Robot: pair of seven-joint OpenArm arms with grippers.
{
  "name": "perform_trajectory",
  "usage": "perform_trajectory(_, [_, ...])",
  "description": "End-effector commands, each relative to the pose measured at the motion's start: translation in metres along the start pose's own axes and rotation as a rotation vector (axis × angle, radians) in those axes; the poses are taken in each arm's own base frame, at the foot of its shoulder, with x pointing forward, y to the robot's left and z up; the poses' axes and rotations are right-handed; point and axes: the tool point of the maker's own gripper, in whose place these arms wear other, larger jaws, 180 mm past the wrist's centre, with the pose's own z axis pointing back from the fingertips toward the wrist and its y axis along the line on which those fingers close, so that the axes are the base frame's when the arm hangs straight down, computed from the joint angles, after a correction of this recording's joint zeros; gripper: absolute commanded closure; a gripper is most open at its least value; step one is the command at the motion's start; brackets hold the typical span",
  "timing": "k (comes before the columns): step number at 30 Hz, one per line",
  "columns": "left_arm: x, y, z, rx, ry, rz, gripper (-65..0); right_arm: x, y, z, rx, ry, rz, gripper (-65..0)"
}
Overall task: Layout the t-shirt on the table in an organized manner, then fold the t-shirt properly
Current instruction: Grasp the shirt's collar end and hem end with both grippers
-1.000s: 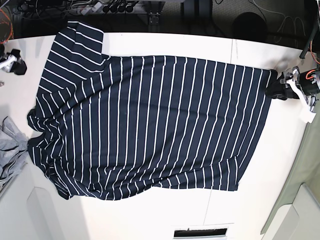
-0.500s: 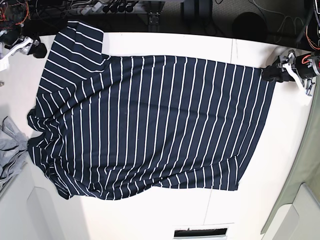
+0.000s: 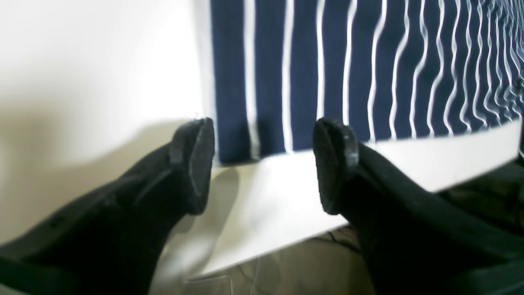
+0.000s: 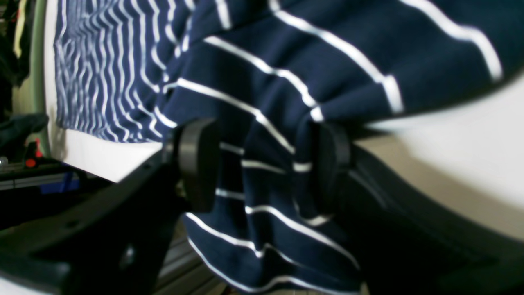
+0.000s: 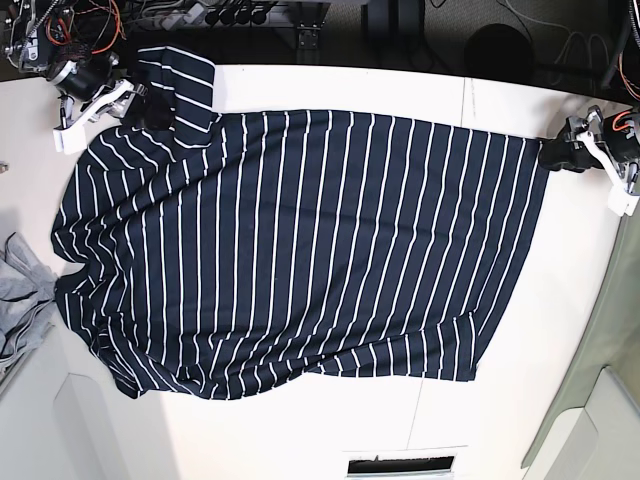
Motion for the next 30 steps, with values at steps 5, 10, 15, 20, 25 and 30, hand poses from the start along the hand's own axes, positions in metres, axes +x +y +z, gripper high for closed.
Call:
perform_trajectory(5, [0.023, 0.015, 0.009, 0.071, -0.072, -0.079, -40.6, -0.008, -0.006, 0.002, -0.03, 0.048, 0.013, -35.0])
perform_trajectory(10, [0.015, 0.023, 0.004, 0.104, -0.074, -0.08, -40.6, -0.008, -0.006, 0.002, -0.029, 0.048, 0.013, -34.9])
perform_trajectory(15, [-0.005, 0.029, -0.008, 0.117, -0.033, -0.03, -40.6, -0.008, -0.006, 0.002, -0.03, 0.049, 0.013, -34.9])
perform_trajectory(20, [-0.018, 0.025, -0.019, 0.095, -0.015, 0.025, -40.6, -0.009, -0.006, 0.002, -0.029, 0.052, 0.013, -34.9])
perform_trajectory(25, [-0.033, 0.01, -0.027, 0.042, 0.058, 0.037, -40.6, -0.009, -0.005, 0.002, -0.024, 0.055, 0.01, -34.9])
perform_trajectory(30, [-0.05, -0.01, -0.04, -0.01, 0.131, 0.002, -39.8, -0.007, -0.002, 0.002, -0.012, 0.046, 0.015, -34.5])
